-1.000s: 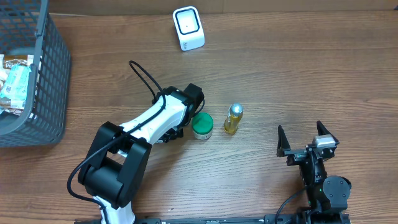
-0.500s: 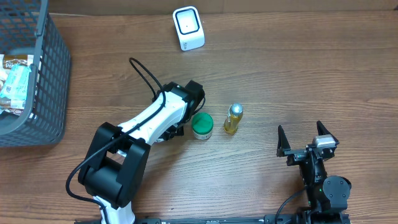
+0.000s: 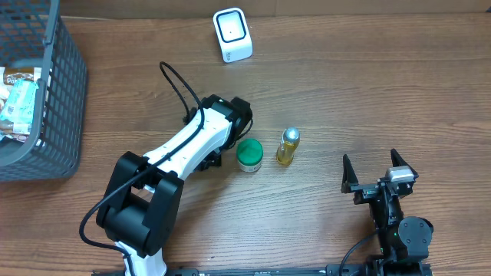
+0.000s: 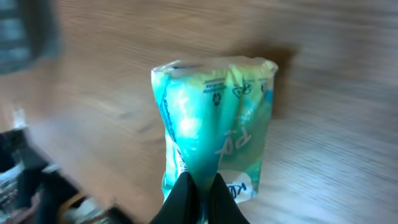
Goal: Scan the item barcode
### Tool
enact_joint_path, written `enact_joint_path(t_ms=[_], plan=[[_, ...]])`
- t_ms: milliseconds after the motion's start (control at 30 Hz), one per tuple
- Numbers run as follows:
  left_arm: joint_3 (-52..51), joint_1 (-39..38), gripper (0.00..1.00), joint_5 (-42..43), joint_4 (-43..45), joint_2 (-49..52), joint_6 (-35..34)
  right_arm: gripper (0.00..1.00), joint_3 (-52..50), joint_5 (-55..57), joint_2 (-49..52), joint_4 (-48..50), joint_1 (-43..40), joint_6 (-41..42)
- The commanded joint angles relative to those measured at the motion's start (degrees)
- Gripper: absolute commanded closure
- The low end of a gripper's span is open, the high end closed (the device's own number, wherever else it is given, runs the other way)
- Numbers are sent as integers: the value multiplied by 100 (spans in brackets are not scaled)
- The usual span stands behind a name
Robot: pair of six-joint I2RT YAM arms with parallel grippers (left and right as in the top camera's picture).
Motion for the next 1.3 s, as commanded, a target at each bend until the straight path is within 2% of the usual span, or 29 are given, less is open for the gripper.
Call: enact_joint_path(t_ms=[0,67,400,633,967,1000,1067,1200,1267], plan=[[66,4,96,-612,-103,9,-658,0,-59,46,-46,15,-11,-4],[17,4,95,-612,-24,22,-824,0,-59,46,-46,17,-11,-4],[-389,-7,96,-741,623,42,-815,0,-59,46,-46,15,-11,-4],[-531,22,96,-887,629,48,-234,0,-59,46,-46,15,-11,-4],[-761,332,95,-916,964,592,-236,0,-59,46,-46,15,-11,-4],[-761,356,94,-927,960,627,-236,0,-59,46,-46,15,-11,-4],[-754,385,85,-903,957,643,-236,0,-59,46,-46,15,-11,-4],[-581,378,75,-802,866,643,-236,0,-59,46,-46,15,-11,-4],[-452,374,75,-739,774,640,-238,0,-59,46,-46,15,-11,-4]])
